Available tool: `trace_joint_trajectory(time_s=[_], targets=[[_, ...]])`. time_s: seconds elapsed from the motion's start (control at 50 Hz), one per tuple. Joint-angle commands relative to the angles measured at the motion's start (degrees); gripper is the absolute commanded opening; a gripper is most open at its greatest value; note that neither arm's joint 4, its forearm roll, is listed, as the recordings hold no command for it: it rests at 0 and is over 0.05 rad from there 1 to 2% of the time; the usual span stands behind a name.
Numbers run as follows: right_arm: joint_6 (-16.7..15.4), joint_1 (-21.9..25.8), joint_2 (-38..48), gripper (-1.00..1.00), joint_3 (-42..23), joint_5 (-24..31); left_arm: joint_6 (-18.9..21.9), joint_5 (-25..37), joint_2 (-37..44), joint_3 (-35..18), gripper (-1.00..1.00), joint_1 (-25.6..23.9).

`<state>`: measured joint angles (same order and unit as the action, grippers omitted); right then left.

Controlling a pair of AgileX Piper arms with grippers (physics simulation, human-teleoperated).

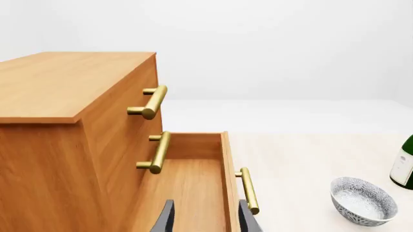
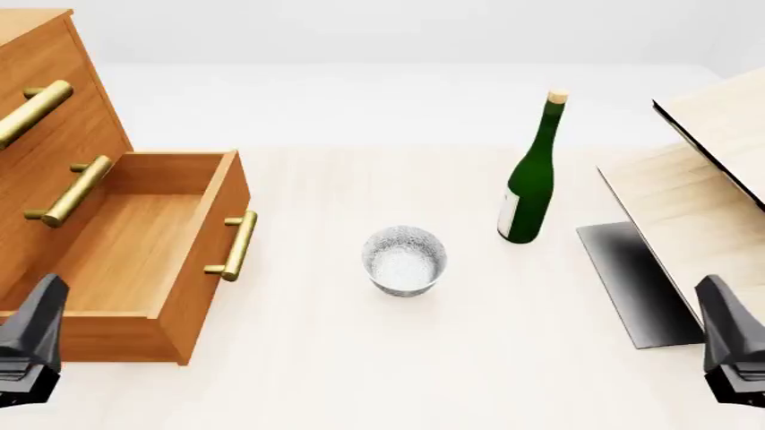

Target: Put the bowl in the bottom drawer of the cabinet and close it.

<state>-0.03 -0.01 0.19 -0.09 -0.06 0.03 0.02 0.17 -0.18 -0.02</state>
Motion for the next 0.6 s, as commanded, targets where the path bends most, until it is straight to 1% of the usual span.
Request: trace_joint_trajectory(time_s=[0.02,0.42,0.6], targets=[[0.0,0.0,0.3,1.00,-0.1,-0.1,0.4,0.4,0.2,-0.8,1.00,-0.1],[0.0,-0.1,0.3,1.00,-0.1,-0.1,1.3,3.1,0.2,-3.1,1.00,-1.9],[0.0,-0.1,0.2,1.00,-0.1,-0.1,1.9,6.0,0.0,-5.1,1.00,-4.4]])
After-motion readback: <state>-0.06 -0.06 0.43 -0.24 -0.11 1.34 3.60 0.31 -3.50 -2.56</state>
